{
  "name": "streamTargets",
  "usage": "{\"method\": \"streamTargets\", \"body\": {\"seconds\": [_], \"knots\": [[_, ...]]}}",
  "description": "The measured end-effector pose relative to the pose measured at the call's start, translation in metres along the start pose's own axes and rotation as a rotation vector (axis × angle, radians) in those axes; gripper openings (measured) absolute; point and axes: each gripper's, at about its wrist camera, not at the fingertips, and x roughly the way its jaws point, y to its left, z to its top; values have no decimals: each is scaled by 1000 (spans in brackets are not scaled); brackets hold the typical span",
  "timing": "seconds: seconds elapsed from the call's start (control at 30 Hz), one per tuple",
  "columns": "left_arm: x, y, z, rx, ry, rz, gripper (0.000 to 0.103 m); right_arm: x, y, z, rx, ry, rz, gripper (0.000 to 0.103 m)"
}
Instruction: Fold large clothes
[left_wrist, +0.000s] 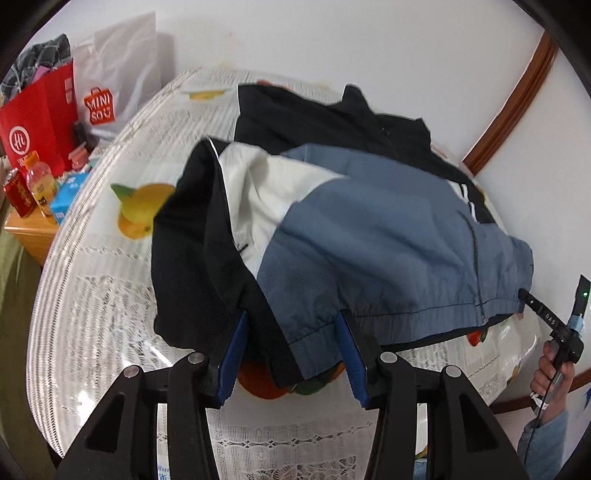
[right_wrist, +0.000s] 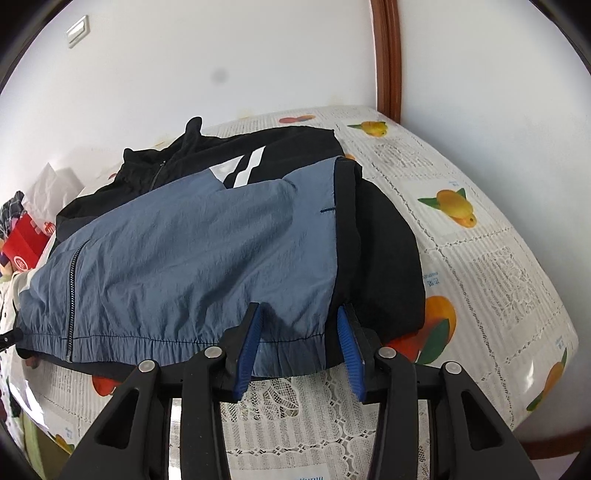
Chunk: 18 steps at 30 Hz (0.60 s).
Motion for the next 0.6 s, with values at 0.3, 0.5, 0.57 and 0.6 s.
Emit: {"method": "streamTargets", "body": {"seconds": [0.3,0.5,0.57,0.6], "knots": [[-35,-20,3,68,-139,11,17,-25,13,0,-39,-51,-8,9],[-59,-29,22,84,-227,9,14,-46,18,17,-47,-115,4,8],[-62,-29,30,79,-235,3,14,-47,20,27,-49,-119,-10,8],[-64,-30,34,79,-242,3,14,-49,22,31,-44,-132,-7,8]]}}
